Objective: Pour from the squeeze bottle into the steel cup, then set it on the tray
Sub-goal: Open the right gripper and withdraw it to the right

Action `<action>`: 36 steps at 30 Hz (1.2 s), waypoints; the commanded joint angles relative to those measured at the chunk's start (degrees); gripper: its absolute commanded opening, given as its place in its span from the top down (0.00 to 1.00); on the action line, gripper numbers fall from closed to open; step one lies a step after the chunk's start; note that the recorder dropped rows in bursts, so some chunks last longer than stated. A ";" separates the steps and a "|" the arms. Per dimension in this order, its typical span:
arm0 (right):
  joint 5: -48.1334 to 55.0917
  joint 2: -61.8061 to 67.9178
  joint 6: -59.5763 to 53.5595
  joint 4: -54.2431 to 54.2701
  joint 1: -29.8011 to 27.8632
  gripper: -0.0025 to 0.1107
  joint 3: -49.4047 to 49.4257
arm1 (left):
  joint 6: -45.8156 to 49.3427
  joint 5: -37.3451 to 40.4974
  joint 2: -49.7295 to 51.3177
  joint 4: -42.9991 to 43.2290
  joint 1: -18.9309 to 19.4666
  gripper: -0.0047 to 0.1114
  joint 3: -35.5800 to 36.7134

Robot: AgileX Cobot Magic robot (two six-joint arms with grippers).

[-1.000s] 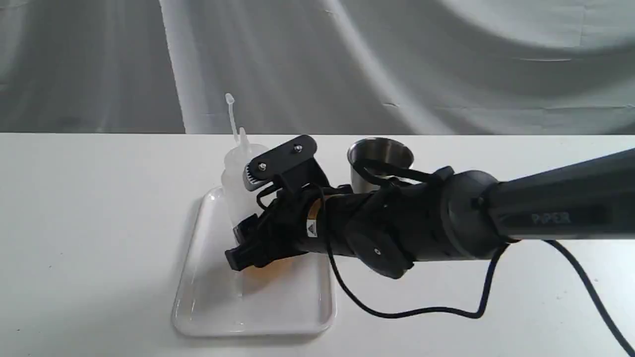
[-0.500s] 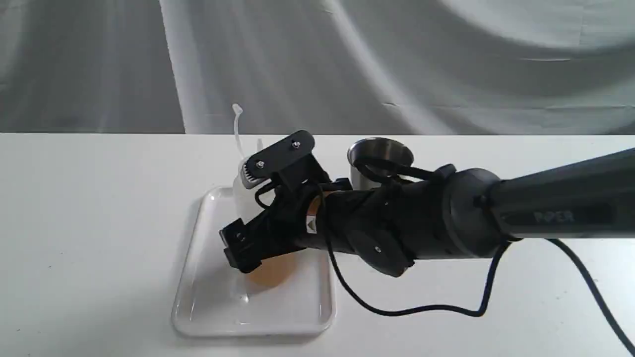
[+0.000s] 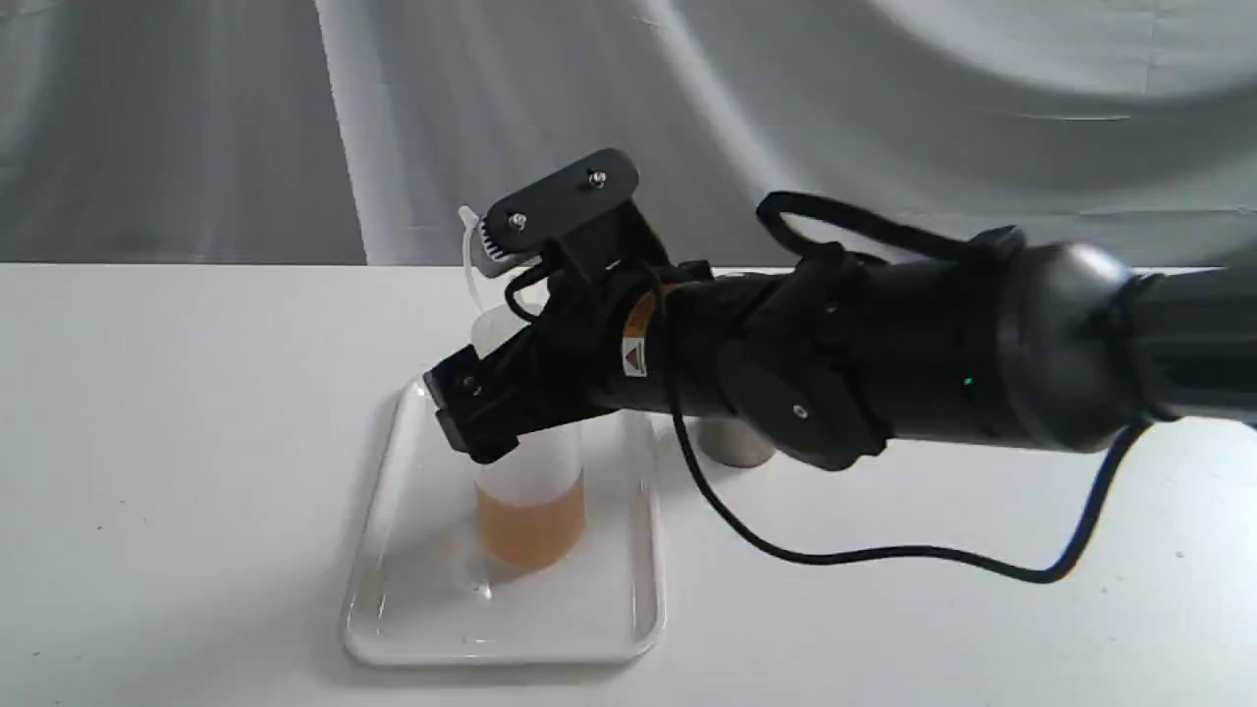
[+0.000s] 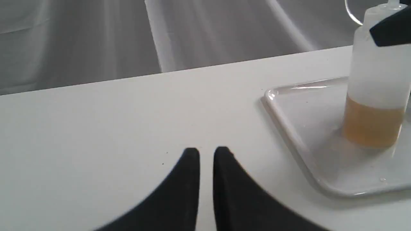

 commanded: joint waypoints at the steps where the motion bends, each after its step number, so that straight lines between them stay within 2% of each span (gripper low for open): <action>1: 2.14 -5.02 2.06 -2.54 0.14 0.13 1.15 | -0.10 -0.37 -0.28 0.16 -0.18 0.89 0.25; 8: -0.27 -17.91 2.16 -2.54 0.14 0.15 11.08 | -0.10 -0.37 -0.28 0.16 -0.18 0.89 0.25; 13: -0.27 -29.26 3.94 -2.54 0.29 0.22 19.81 | -0.10 -0.37 -0.28 0.16 -0.18 0.89 0.25; 19: -0.27 -46.12 5.60 -2.54 0.29 0.45 30.33 | -0.10 -0.37 -0.28 0.16 -0.18 0.89 0.25; 27: 0.23 -66.31 11.49 -2.43 0.29 0.76 39.30 | -0.10 -0.37 -0.28 0.16 -0.18 0.89 0.25; 32: 7.67 -75.75 11.92 -1.55 0.29 0.98 42.83 | -0.10 -0.37 -0.28 0.16 -0.18 0.89 0.25; 36: 17.04 -79.17 12.07 3.59 0.29 0.98 43.90 | -0.10 -0.37 -0.28 0.16 -0.18 0.89 0.25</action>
